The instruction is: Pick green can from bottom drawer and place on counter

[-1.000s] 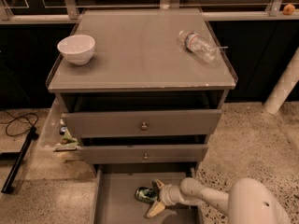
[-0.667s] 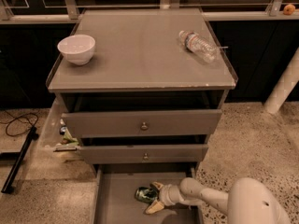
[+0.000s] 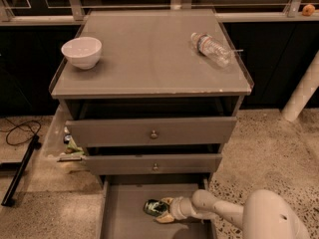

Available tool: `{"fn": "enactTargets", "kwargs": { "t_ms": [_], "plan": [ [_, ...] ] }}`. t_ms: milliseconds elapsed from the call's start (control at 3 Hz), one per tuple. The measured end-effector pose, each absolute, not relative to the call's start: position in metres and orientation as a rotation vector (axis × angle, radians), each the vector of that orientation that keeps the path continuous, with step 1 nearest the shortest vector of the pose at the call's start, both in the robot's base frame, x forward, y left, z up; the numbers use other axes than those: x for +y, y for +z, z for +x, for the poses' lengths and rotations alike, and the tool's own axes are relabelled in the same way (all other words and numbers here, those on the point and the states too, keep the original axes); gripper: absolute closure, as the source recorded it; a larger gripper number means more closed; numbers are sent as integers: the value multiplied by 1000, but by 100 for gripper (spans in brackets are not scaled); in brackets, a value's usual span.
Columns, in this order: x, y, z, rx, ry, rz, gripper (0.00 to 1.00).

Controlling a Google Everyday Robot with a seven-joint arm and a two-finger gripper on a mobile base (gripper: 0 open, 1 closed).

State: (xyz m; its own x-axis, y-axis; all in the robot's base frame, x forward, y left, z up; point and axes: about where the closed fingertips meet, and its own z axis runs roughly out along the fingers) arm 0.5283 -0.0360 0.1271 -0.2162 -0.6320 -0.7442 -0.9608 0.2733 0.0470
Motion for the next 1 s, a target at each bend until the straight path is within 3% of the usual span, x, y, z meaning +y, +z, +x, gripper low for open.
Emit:
{"fn": "enactTargets", "kwargs": {
  "t_ms": [333,667,1000],
  "plan": [
    [-36,127,528,1937,694,-1431,89],
    [-38,133,522,1932,732,-1429,100],
    [-46,163,514,1897,764,-1437,100]
  ]
}}
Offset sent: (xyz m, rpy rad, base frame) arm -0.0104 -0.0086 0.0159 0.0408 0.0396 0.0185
